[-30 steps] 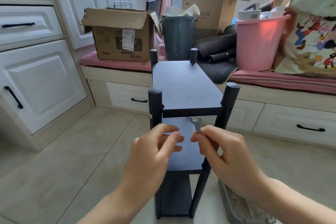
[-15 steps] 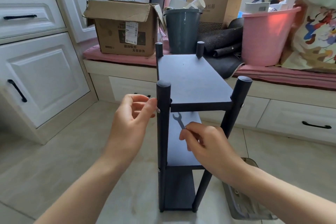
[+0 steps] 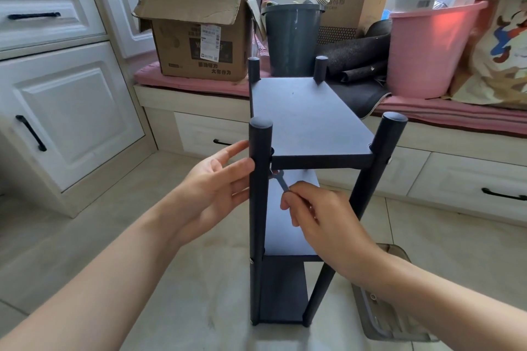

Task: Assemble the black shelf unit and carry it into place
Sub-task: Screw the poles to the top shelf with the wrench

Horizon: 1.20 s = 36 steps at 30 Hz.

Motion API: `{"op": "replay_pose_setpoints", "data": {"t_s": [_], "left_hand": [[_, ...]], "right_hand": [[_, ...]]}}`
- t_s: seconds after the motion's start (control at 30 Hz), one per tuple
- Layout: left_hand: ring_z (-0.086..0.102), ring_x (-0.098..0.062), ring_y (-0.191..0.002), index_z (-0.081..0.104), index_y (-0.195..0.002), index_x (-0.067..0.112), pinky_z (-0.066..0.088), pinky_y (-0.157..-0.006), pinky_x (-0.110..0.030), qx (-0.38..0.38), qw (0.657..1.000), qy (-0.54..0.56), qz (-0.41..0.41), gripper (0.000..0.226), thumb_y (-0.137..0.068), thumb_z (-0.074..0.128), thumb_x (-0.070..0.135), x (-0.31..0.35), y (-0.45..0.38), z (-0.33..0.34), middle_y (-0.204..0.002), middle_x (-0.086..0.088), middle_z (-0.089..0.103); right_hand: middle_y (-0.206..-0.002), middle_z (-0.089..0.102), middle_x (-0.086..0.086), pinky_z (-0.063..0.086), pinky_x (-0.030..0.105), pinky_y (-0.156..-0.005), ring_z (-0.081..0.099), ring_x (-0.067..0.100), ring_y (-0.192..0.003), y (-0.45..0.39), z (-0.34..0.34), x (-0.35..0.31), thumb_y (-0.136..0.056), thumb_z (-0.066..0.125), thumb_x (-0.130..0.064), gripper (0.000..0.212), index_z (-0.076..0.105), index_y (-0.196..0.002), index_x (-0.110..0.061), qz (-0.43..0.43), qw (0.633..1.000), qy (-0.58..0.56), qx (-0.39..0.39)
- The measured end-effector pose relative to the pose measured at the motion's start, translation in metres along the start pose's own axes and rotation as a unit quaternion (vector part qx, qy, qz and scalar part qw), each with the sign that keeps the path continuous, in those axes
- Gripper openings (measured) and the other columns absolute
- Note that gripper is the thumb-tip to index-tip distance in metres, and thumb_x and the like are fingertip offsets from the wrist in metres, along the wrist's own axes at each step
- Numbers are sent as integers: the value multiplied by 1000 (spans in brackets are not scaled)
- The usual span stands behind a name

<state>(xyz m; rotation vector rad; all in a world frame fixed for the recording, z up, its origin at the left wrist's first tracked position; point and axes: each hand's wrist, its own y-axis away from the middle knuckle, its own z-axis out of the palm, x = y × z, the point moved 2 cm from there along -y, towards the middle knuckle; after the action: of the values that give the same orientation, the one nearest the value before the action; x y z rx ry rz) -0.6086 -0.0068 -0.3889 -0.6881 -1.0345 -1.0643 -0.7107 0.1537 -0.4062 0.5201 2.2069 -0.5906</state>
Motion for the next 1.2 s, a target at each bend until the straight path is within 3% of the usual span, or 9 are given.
{"op": "replay_pose_setpoints", "data": {"t_s": [0.23,0.3,0.4,0.73,0.87,1.0,1.2], "left_hand": [[71,-25,-92,28,-157,17,57,-89,-36,-41,998,42,18,118,-60,97,26,-7,-10,8,-106,-9,71],[71,-25,-92,27,-156,18,56,-91,-39,-58,997,46,25,108,-69,91,18,-13,-12,15,-108,-8,71],[71,-21,-94,27,-155,15,55,-89,-30,-80,995,58,33,89,-81,74,9,-21,-18,27,-109,-5,72],[65,-35,-82,49,-134,10,56,-82,-38,-149,984,77,51,56,-83,70,-1,-34,-27,75,-104,-18,66],[61,-37,-80,48,-132,7,56,-80,-40,-141,987,61,53,53,-83,68,-4,-34,-29,81,-102,-20,64],[67,-30,-88,46,-137,6,52,-91,-35,-120,991,48,42,64,-79,73,0,-33,-30,79,-103,-14,69],[68,-29,-91,57,-130,12,54,-88,-30,-118,991,46,34,55,-78,76,7,-33,-29,76,-108,-15,70]], "right_hand": [[-64,52,-10,39,14,-58,45,4,-58,-6,1,2,-103,45,-18,28,63,-82,-23,36,999,-36,13],[-62,52,-10,38,13,-61,46,3,-60,-9,0,1,-102,45,-18,30,62,-78,-24,39,998,-47,33],[-60,53,-10,39,15,-61,48,5,-60,-9,-9,2,-102,46,-17,40,58,-68,-34,23,995,-70,60],[-59,55,-10,41,10,-61,50,2,-59,11,-44,27,-102,46,-17,49,59,-63,-44,7,992,-76,97],[-61,58,-6,46,17,-62,52,5,-58,10,-49,32,-102,45,-17,45,63,-68,-40,9,992,-98,77],[-61,59,-6,45,15,-61,52,5,-57,12,-57,33,-103,46,-12,52,64,-66,-45,-8,994,-99,48],[-61,59,-5,42,13,-62,51,6,-60,16,-66,38,-101,49,-16,32,67,-77,-25,-1,996,-90,22]]}}
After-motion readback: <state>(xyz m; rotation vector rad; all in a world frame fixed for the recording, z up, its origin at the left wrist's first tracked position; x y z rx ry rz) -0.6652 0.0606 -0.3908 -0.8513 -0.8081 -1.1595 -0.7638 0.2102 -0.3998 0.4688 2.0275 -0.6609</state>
